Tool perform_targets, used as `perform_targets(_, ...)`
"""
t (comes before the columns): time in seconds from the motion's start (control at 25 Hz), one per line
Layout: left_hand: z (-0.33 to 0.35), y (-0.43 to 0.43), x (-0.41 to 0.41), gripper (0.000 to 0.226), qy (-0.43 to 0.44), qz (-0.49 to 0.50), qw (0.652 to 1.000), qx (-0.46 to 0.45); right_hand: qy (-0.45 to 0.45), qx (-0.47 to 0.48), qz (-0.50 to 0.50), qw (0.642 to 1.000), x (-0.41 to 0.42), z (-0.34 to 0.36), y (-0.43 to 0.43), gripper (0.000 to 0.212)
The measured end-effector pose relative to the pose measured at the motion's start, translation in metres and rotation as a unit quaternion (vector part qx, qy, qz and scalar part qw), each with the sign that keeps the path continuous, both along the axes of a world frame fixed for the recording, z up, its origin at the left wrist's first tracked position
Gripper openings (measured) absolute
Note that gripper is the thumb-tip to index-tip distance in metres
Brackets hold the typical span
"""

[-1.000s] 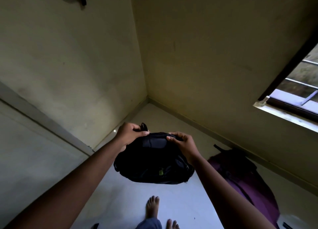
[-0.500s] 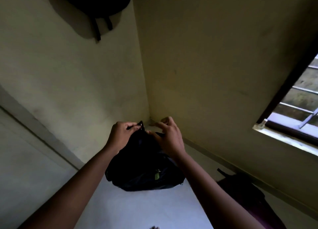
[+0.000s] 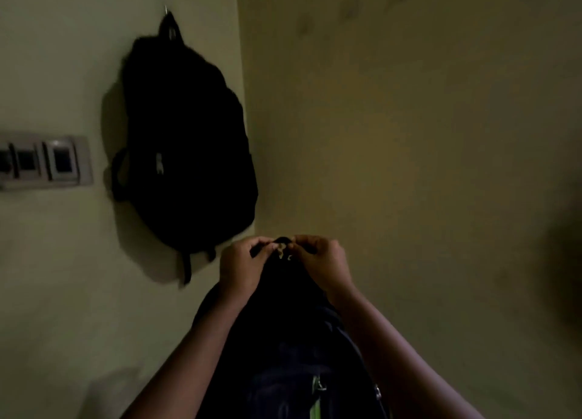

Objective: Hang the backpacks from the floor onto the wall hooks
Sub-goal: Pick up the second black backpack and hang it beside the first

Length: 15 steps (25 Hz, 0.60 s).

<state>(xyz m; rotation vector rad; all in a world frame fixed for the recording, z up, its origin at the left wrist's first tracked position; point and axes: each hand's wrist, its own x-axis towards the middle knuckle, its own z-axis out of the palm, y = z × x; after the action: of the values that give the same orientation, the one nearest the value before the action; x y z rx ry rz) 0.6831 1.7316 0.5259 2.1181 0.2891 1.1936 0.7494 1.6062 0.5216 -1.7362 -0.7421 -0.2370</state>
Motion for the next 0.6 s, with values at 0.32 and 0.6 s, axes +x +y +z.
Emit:
perform_targets(0.32, 0.152, 0.054, 0.141, 0.024, -0.094, -0.056, 0.993, 0.048, -0.090, 0.085, -0.119, 0.985, 0.115, 0.148, 0.054, 0.015)
perform_targets(0.6, 0.272, 0.077, 0.250, 0.021, -0.228, -0.052, 0.972, 0.033, -0.233, 0.107, -0.212, 0.943, 0.204, 0.272, 0.085, 0.022)
